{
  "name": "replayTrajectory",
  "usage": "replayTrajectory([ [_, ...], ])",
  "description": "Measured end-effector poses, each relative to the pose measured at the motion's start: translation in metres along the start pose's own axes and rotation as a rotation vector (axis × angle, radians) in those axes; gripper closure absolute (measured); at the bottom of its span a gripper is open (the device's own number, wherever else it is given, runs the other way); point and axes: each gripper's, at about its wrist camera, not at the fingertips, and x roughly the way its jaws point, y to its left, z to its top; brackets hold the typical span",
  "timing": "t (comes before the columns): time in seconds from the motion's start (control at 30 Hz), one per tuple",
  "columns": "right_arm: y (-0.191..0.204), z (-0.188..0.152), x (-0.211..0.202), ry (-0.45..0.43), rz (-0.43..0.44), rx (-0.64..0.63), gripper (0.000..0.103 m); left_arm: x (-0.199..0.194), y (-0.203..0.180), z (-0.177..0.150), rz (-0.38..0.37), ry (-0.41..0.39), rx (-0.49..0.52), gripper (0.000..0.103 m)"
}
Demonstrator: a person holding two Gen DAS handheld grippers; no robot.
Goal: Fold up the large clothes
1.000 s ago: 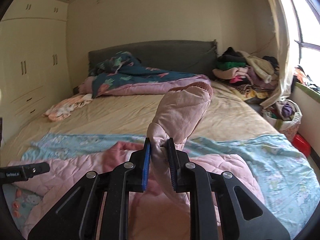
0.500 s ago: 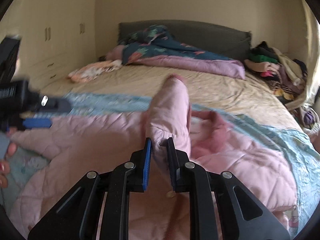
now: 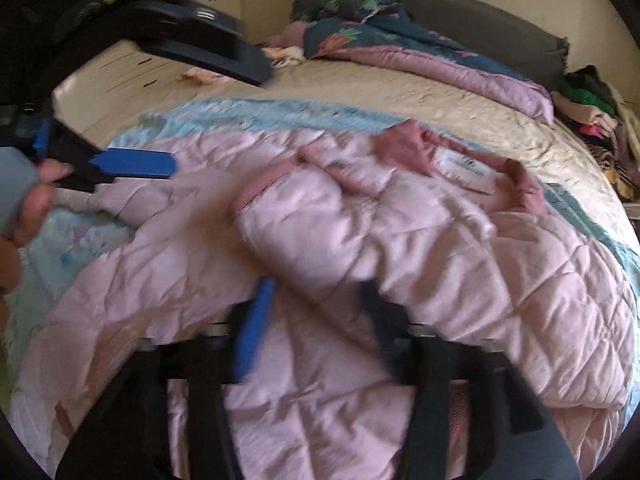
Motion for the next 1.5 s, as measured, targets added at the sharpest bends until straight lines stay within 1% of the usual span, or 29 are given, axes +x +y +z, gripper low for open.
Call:
replayTrajectory([
  [0.1,-0.006,-0.006,-0.013,-0.001,-0.001,0.013,0.042,0.017,0.006,-0.007,-0.002,0.049,-0.028,0.008],
  [0.17,-0.02,-0.01,-0.026,-0.01,-0.006,0.052,0.041,0.028,0.01,-0.01,-0.006,0.074,-0.039,0.008],
  [0.3,-0.053,-0.024,-0.05,-0.015,-0.088,0.13,0.04,0.053,0.015,-0.017,-0.025,0.131,-0.085,0.009],
  [0.33,-0.063,-0.028,-0.056,-0.013,-0.114,0.15,0.04,0.059,0.015,-0.019,-0.031,0.132,-0.094,0.01],
  [0.4,-0.082,-0.036,-0.068,-0.011,-0.173,0.184,0.04,0.063,0.01,-0.02,-0.018,0.119,-0.08,0.012],
  [0.47,-0.101,-0.044,-0.079,-0.015,-0.213,0.221,0.04,0.065,0.003,-0.021,-0.017,0.111,-0.057,0.034],
  [0.5,-0.109,-0.048,-0.084,-0.019,-0.225,0.24,0.04,0.067,0.0,-0.022,-0.015,0.111,-0.043,0.039],
  [0.57,-0.129,-0.057,-0.095,-0.027,-0.254,0.291,0.04,0.07,-0.008,-0.025,-0.003,0.11,-0.004,0.061],
  [0.6,-0.136,-0.06,-0.097,-0.028,-0.265,0.308,0.04,0.07,-0.012,-0.026,0.006,0.106,0.016,0.068],
  [0.63,-0.145,-0.065,-0.104,-0.034,-0.281,0.333,0.04,0.069,-0.018,-0.026,0.029,0.092,0.044,0.082],
  [0.67,-0.151,-0.067,-0.107,-0.038,-0.288,0.35,0.04,0.066,-0.021,-0.026,0.038,0.078,0.063,0.089],
  [0.73,-0.167,-0.071,-0.114,-0.039,-0.302,0.392,0.04,0.054,-0.03,-0.021,0.041,0.023,0.1,0.093],
  [0.8,-0.177,-0.071,-0.119,-0.044,-0.309,0.41,0.04,0.038,-0.039,-0.016,0.032,-0.029,0.131,0.094],
  [0.87,-0.187,-0.069,-0.125,-0.049,-0.336,0.414,0.04,0.013,-0.051,-0.011,0.038,-0.105,0.182,0.094],
  [0.93,-0.198,-0.068,-0.131,-0.056,-0.353,0.428,0.04,-0.003,-0.053,-0.009,0.046,-0.148,0.208,0.094],
  [0.97,-0.201,-0.067,-0.131,-0.054,-0.356,0.433,0.04,-0.006,-0.053,-0.008,0.048,-0.154,0.216,0.094],
  [1.03,-0.207,-0.065,-0.127,-0.042,-0.362,0.435,0.037,-0.004,-0.048,-0.011,0.069,-0.145,0.228,0.094],
  [1.07,-0.209,-0.064,-0.125,-0.034,-0.368,0.432,0.036,0.002,-0.042,-0.014,0.09,-0.13,0.231,0.094],
  [1.17,-0.209,-0.059,-0.115,-0.026,-0.338,0.427,0.036,0.025,-0.02,-0.023,0.139,-0.064,0.197,0.094],
  [1.27,-0.206,-0.051,-0.104,-0.021,-0.292,0.414,0.036,0.03,-0.008,-0.028,0.156,-0.048,0.188,0.093],
  [1.37,-0.203,-0.043,-0.09,0.004,-0.273,0.388,0.034,0.033,-0.006,-0.032,0.172,-0.043,0.199,0.093],
  [1.5,-0.206,-0.04,-0.073,0.05,-0.263,0.393,0.03,0.037,-0.003,-0.033,0.178,-0.029,0.2,0.092],
])
